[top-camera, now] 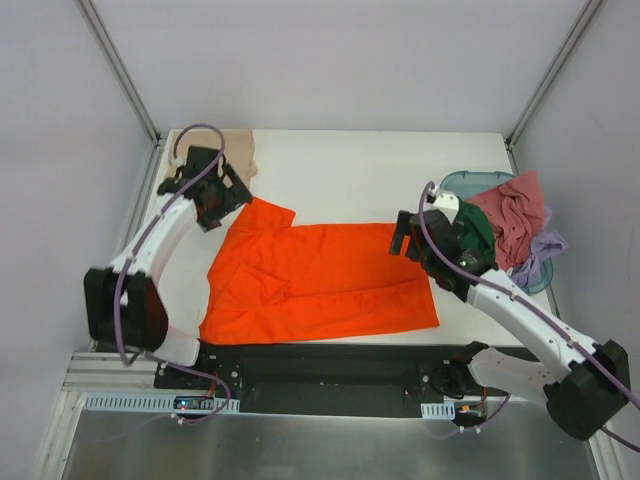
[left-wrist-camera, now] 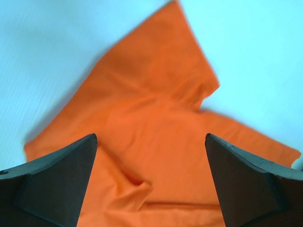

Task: Fold and stack the t-shirts
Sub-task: Grap the side of the flattened tshirt furthest away from the robot with both arms

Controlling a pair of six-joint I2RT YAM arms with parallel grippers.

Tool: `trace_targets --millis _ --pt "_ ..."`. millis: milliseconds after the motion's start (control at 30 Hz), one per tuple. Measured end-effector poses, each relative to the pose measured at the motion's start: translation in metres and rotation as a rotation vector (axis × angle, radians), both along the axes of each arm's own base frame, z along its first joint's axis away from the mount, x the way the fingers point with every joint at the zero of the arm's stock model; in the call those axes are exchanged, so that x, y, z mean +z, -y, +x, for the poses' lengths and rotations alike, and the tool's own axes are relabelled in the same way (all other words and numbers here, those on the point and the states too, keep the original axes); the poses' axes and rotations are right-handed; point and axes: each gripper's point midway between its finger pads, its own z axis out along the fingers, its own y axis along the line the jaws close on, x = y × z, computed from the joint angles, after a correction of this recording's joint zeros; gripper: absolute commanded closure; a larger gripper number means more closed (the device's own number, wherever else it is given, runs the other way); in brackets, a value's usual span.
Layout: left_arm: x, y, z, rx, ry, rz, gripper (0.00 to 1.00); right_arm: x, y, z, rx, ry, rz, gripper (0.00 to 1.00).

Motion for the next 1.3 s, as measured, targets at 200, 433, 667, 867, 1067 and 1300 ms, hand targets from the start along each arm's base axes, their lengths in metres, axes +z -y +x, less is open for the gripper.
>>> trace_targets --millis 200,433,667,867,1067,1300 --pt "-0.013 0.02 0.102 -0.105 -0.012 0.041 0.26 -0.007 0.012 0.044 -0.075 -0.07 -0.033 0.04" --pt "-0.071 0.037 0.159 -0.172 -0.13 0.137 0.44 -0.035 0.015 0.061 -0.076 -0.174 -0.048 0.04" --pt "-0.115 0.039 0.147 -0.196 -0.274 0.262 0.5 -0.058 0.01 0.061 -0.048 -0.25 -0.042 0.04" --pt "-0.128 0.029 0.144 -0.174 -0.32 0.325 0.53 -0.063 0.006 0.061 -0.029 -0.27 -0.02 0.04" --pt "-0.126 0.027 0.146 -0.153 -0.316 0.337 0.6 -0.065 0.005 0.06 -0.015 -0.276 -0.018 0.04" --pt "-0.129 0.028 0.147 -0.146 -0.319 0.332 0.82 -0.064 0.006 0.062 0.005 -0.271 -0.031 0.04"
